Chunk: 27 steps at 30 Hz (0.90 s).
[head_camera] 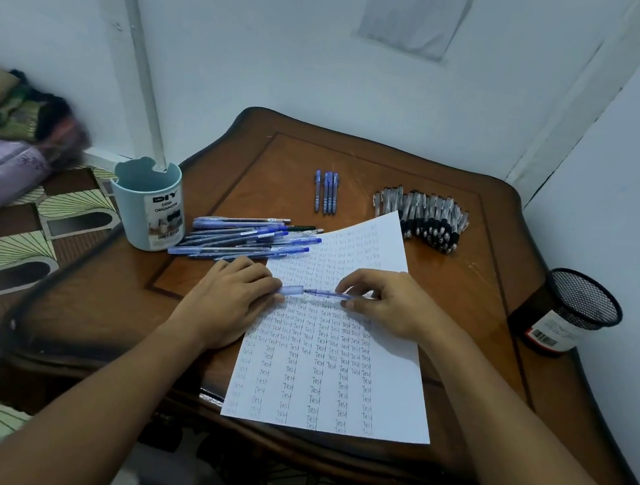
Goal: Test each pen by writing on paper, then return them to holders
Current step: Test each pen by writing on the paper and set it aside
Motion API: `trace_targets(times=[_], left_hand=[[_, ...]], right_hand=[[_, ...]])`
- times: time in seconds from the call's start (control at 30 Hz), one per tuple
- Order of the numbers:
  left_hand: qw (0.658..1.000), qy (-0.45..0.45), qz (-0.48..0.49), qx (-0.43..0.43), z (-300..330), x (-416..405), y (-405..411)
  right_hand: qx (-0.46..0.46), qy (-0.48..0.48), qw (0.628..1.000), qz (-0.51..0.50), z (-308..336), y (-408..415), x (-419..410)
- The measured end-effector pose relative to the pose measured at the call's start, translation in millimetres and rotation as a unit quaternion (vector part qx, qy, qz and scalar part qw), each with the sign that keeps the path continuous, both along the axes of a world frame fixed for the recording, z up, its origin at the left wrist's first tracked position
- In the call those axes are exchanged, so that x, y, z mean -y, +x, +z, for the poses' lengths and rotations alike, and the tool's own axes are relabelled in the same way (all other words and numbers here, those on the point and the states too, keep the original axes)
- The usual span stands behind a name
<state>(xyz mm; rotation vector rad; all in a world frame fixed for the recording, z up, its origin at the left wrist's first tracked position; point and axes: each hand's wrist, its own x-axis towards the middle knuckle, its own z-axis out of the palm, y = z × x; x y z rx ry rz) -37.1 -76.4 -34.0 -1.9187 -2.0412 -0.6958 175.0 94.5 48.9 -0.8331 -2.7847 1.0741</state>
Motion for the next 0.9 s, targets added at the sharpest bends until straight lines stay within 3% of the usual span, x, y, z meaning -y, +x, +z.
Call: trace_targets(times=[0.37, 0.63, 0.9], left_hand=[[1.0, -0.011, -0.004, -0.02, 0.3, 0.3, 0.4], [0.999, -0.026, -0.009, -0.024, 0.3, -0.5, -1.8], [0.999, -0.008, -0.032, -0.031, 1.9, 0.6, -0.2]], right_hand=[[-0.009, 0.052, 0.997, 0.051, 0.1, -16.3, 6.6], [-0.071, -0.087, 0.993, -0.026, -21.5, -13.2, 10.9], [-0.121, -0.143, 0.98, -0.072, -37.3, -11.6, 20.4]])
